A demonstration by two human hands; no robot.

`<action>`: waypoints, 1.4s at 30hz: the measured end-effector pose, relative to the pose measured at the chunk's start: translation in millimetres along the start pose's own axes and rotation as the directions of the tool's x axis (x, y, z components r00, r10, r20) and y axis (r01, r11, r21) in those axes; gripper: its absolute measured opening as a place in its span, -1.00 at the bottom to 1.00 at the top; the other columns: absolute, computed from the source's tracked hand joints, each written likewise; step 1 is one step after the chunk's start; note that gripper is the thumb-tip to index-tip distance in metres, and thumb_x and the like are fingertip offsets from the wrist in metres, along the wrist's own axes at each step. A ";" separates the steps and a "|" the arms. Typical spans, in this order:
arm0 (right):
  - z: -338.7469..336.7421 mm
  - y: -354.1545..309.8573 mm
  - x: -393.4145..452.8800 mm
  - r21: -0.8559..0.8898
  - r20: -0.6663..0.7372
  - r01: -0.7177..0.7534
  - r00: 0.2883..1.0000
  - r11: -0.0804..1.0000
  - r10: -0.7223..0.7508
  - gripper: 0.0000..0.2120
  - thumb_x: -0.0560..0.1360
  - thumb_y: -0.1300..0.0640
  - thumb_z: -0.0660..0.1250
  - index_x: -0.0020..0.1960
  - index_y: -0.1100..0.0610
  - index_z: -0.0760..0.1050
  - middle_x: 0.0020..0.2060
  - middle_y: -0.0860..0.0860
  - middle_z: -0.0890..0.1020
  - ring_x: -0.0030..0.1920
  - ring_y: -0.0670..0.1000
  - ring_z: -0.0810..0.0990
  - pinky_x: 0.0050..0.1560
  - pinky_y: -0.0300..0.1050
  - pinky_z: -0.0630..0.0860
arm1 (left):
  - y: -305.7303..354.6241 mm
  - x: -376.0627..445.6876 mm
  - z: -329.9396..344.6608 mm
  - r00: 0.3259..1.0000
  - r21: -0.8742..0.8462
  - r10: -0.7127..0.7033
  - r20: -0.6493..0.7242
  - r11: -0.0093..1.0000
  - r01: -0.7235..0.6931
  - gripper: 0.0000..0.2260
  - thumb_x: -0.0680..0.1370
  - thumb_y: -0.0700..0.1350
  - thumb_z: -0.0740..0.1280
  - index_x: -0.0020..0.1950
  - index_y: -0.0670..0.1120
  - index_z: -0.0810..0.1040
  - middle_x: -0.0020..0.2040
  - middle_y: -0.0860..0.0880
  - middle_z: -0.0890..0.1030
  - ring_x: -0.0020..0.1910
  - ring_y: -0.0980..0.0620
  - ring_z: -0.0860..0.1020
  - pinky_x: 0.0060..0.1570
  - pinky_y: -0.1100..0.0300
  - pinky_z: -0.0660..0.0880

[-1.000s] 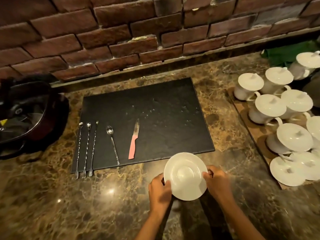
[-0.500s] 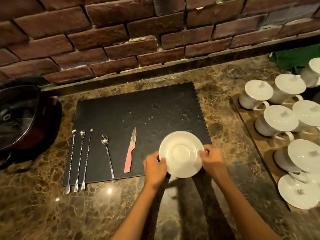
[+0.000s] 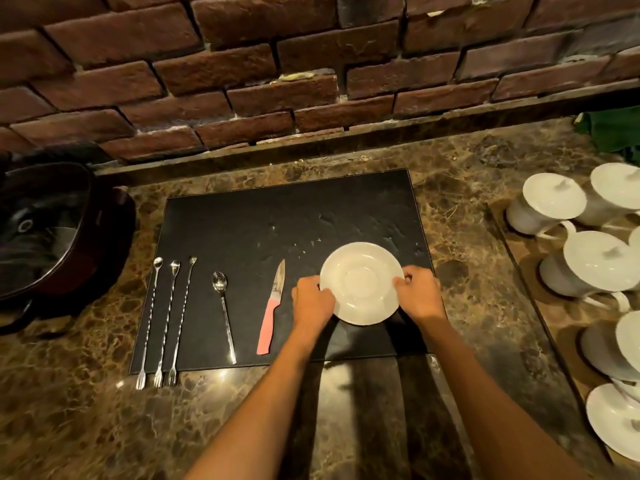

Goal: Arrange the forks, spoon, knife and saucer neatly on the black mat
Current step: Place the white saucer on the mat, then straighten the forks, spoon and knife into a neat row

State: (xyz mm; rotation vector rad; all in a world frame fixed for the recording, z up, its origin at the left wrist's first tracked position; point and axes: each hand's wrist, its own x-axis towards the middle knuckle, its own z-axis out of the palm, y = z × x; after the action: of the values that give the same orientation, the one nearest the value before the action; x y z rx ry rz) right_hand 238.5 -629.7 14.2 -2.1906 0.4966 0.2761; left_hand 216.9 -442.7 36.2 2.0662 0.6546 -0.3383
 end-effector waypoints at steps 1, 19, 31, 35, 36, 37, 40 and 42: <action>0.8 -0.4 -0.8 0.003 -0.004 -0.002 1.000 1.000 0.002 -0.86 0.49 0.23 0.28 -0.09 0.25 0.60 -0.21 0.11 0.62 -0.17 0.10 0.59 -0.16 -0.09 0.48 | -0.1 1.2 -0.4 1.000 -0.006 -0.009 0.000 1.000 0.009 -0.81 0.56 -0.33 0.27 0.01 -0.27 0.69 -0.01 -0.22 0.71 0.03 -0.23 0.65 0.04 -0.20 0.65; 94.8 -3.6 -175.7 0.380 0.081 -0.228 0.974 0.896 0.213 -0.74 0.61 0.24 0.18 -0.24 0.20 0.47 -0.39 0.14 0.56 -0.48 0.07 0.47 -0.44 -0.13 0.38 | -206.4 -71.6 -188.5 0.950 -0.052 0.004 -0.312 0.998 -0.021 -0.78 0.64 -0.31 0.29 0.25 -0.27 0.62 0.19 -0.27 0.66 0.20 -0.24 0.61 0.29 -0.06 0.50; 232.7 -120.6 -277.6 0.383 0.237 -0.187 0.966 0.905 0.099 -0.82 0.57 0.42 0.13 -0.10 0.41 0.49 -0.37 0.18 0.52 -0.55 -0.07 0.43 -0.63 -0.36 0.29 | -313.3 8.3 -331.0 0.915 0.588 0.373 -0.153 0.779 -0.219 -0.46 0.68 0.03 0.20 0.64 -0.08 0.24 0.65 -0.12 0.20 0.65 -0.12 0.13 0.58 -0.07 0.14; 264.2 -148.2 -284.9 0.313 0.241 -0.144 0.968 0.939 0.068 -0.79 0.58 0.40 0.15 -0.15 0.28 0.51 -0.36 0.14 0.55 -0.43 0.01 0.45 -0.51 -0.33 0.38 | -293.4 64.6 -333.3 0.894 0.651 0.446 -0.046 0.692 -0.312 -0.40 0.63 0.20 -0.03 0.65 0.03 0.20 0.66 -0.12 0.19 0.65 -0.15 0.13 0.57 -0.15 0.16; 270.9 -154.0 -284.3 0.298 0.239 -0.144 0.968 0.944 0.072 -0.76 0.58 0.40 0.16 -0.19 0.22 0.49 -0.36 0.11 0.55 -0.42 0.01 0.45 -0.49 -0.33 0.38 | -289.1 76.6 -331.9 0.894 0.660 0.448 -0.021 0.677 -0.324 -0.38 0.62 0.23 -0.08 0.66 0.05 0.18 0.67 -0.11 0.17 0.65 -0.15 0.12 0.58 -0.15 0.14; 276.6 -159.5 -282.5 0.281 0.234 -0.138 0.970 0.950 0.071 -0.74 0.57 0.39 0.16 -0.22 0.17 0.48 -0.36 0.09 0.55 -0.41 0.01 0.45 -0.46 -0.32 0.38 | -285.1 86.3 -330.1 0.895 0.674 0.445 0.008 0.659 -0.334 -0.37 0.62 0.26 -0.13 0.66 0.07 0.13 0.68 -0.09 0.14 0.66 -0.14 0.09 0.59 -0.16 0.11; 296.0 -179.1 -276.9 0.227 0.213 -0.104 0.976 0.968 0.055 -0.72 0.56 0.35 0.18 -0.24 0.10 0.48 -0.33 0.08 0.57 -0.34 0.03 0.49 -0.37 -0.22 0.38 | -279.0 107.8 -323.7 0.897 0.708 0.437 0.072 0.611 -0.354 -0.38 0.62 0.29 -0.20 0.67 0.14 -0.01 0.70 -0.03 0.02 0.68 -0.12 -0.02 0.61 -0.17 -0.04; 306.5 -193.9 -270.1 0.219 0.198 -0.087 0.979 0.972 0.043 -0.72 0.56 0.33 0.20 -0.24 0.05 0.50 -0.32 0.07 0.59 -0.35 0.00 0.51 -0.37 -0.22 0.43 | -277.0 113.1 -321.7 0.892 0.715 0.448 0.062 0.603 -0.352 -0.39 0.62 0.27 -0.22 0.67 0.16 0.00 0.69 0.00 0.01 0.68 -0.11 -0.04 0.60 -0.20 -0.08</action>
State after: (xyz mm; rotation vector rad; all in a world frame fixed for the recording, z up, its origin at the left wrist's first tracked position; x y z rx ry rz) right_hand 74.5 -210.7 60.0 -1.9050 0.4680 0.4404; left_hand 147.8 -14.5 -33.5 2.9340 0.0737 -0.2088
